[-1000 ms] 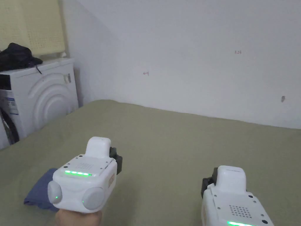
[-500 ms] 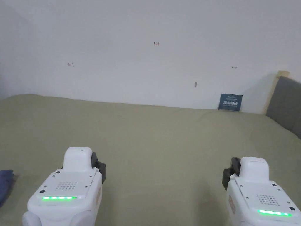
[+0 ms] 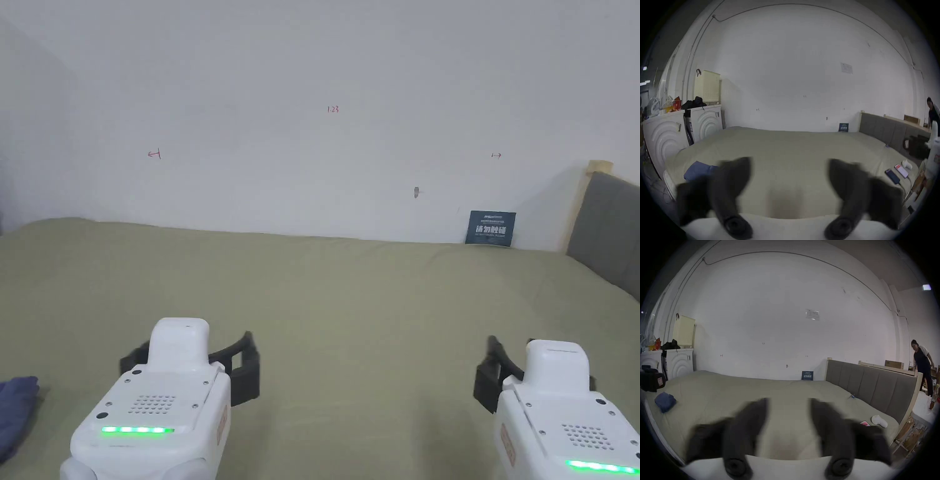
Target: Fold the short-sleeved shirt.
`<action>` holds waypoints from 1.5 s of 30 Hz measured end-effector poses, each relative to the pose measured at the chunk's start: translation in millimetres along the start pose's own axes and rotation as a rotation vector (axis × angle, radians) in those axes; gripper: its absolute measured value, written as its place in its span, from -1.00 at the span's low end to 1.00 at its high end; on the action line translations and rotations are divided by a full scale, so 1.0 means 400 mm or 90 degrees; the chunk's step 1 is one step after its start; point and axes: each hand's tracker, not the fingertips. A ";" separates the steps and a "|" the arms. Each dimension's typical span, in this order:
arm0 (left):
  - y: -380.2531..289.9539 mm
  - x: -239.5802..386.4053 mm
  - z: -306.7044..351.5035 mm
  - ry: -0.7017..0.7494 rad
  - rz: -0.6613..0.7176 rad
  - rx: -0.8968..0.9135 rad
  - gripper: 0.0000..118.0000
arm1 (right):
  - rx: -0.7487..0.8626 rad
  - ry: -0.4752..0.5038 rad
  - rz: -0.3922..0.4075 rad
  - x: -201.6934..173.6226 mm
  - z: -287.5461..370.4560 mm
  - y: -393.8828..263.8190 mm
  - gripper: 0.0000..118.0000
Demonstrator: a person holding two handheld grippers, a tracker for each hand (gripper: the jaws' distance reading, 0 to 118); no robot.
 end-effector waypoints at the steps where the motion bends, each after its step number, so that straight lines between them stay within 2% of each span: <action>1: -0.001 -0.004 -0.003 -0.005 0.018 0.009 1.00 | -0.003 0.007 -0.008 0.000 -0.003 0.004 0.73; 2: -0.003 -0.009 -0.006 -0.019 0.030 0.020 1.00 | -0.014 0.009 -0.015 -0.003 -0.007 0.004 1.00; 4: -0.003 -0.010 0.000 -0.017 0.024 0.027 1.00 | -0.004 0.011 -0.021 -0.005 -0.004 -0.011 1.00; 6: 0.002 -0.003 0.012 0.023 0.002 0.022 1.00 | -0.015 0.012 -0.005 -0.013 -0.010 -0.020 1.00; 8: -0.010 -0.005 0.009 0.023 0.001 0.021 1.00 | -0.023 0.015 0.007 -0.021 -0.012 -0.036 1.00; 12: -0.019 -0.005 0.010 0.037 0.002 0.008 1.00 | -0.030 0.037 0.024 -0.029 -0.011 -0.041 1.00; 17: -0.014 -0.004 0.013 0.044 -0.017 0.008 1.00 | -0.028 0.083 0.016 -0.029 -0.010 -0.032 1.00; 20: -0.016 -0.014 0.003 0.002 -0.014 0.003 1.00 | -0.022 0.068 0.010 -0.039 -0.002 -0.036 1.00; 22: -0.024 -0.001 0.001 0.011 0.001 0.004 1.00 | -0.020 0.051 -0.005 -0.043 -0.001 -0.039 1.00; 26: -0.041 0.005 -0.006 0.012 0.015 -0.005 1.00 | -0.030 0.058 -0.017 -0.045 0.000 -0.041 1.00; 31: -0.044 0.007 -0.012 0.019 -0.008 -0.019 1.00 | -0.021 0.060 0.019 -0.051 0.001 -0.043 1.00; 36: -0.057 0.003 -0.019 0.006 0.011 -0.031 1.00 | -0.023 0.045 0.014 -0.053 0.001 -0.049 1.00; 40: -0.049 0.003 -0.012 0.016 -0.011 -0.028 1.00 | -0.038 0.006 0.041 -0.058 -0.011 -0.054 1.00; 45: -0.043 0.002 -0.004 0.020 -0.020 -0.025 1.00 | -0.041 0.012 0.000 -0.047 -0.009 -0.048 1.00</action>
